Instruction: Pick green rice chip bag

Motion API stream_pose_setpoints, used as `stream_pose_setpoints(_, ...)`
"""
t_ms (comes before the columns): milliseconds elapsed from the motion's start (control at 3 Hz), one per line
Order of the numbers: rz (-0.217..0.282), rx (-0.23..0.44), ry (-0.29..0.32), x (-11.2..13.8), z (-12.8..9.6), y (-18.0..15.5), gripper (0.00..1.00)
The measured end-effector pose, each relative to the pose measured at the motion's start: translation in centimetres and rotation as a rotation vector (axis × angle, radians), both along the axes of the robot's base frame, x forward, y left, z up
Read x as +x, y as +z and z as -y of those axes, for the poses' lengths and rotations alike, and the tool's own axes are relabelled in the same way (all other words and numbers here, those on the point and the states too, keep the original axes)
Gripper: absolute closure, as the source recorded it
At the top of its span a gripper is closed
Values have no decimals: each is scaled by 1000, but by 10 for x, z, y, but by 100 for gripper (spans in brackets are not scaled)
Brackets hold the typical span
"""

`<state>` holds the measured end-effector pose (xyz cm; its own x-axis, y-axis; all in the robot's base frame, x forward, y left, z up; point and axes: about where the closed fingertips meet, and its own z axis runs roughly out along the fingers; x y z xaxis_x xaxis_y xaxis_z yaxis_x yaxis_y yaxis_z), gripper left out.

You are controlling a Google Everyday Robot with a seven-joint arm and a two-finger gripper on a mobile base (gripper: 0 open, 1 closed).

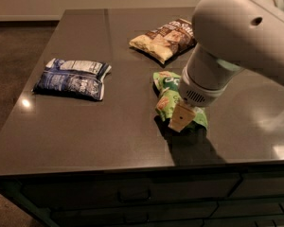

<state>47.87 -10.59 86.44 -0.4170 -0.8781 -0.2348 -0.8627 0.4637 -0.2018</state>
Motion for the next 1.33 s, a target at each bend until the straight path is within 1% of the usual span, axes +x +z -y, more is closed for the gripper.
stream_pose_setpoints(333,9,45,1,0,3,14,87)
stream_pose_setpoints(667,38,112,7,1,12,43,100)
stream_pose_setpoints(1000,82,166,23,3,21,76,100)
stream_pose_setpoints(1333,128,200,51,4,26,107,100)
